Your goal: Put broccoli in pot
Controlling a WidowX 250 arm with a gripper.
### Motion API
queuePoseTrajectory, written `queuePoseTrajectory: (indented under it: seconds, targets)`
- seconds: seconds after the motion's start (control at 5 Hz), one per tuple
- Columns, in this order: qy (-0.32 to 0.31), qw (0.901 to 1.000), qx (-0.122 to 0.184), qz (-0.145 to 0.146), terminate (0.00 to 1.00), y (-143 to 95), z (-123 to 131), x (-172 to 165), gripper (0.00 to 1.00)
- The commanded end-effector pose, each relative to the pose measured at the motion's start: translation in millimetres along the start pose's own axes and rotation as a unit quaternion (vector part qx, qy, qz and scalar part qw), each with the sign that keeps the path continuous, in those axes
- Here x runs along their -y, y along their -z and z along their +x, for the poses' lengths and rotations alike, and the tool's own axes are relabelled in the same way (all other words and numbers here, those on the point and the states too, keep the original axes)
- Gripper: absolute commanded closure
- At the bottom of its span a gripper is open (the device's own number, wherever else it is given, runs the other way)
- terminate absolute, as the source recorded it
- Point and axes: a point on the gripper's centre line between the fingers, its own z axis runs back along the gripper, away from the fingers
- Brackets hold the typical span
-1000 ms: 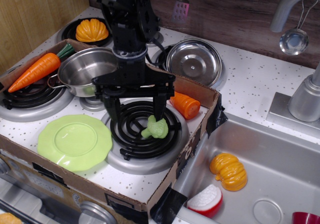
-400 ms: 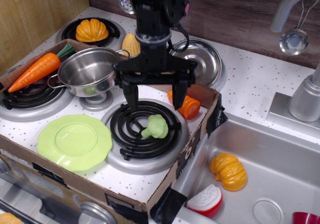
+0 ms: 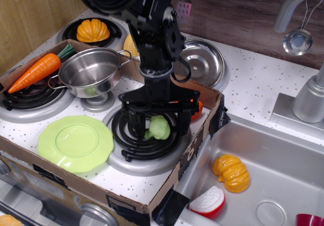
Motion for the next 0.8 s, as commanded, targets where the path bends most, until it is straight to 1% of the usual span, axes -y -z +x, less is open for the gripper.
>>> queuePoseTrajectory:
  seconds: [0.0, 0.2, 0.4, 0.6]
  targets:
    - [0.036, 0.9993, -0.003, 0.01, 0.0, -10.1, 9.0, -5.3, 1.0]
    - [0.066, 0.9962, 0.039, 0.041, 0.0, -36.5, 12.6, -12.2, 1.0]
    - [0.085, 0.9923, 0.075, 0.049, 0.0, -68.3, 15.2, -24.0, 1.0]
    - [0.112, 0.9845, 0.121, 0.06, 0.0, -85.9, 28.1, -48.8, 1.0]
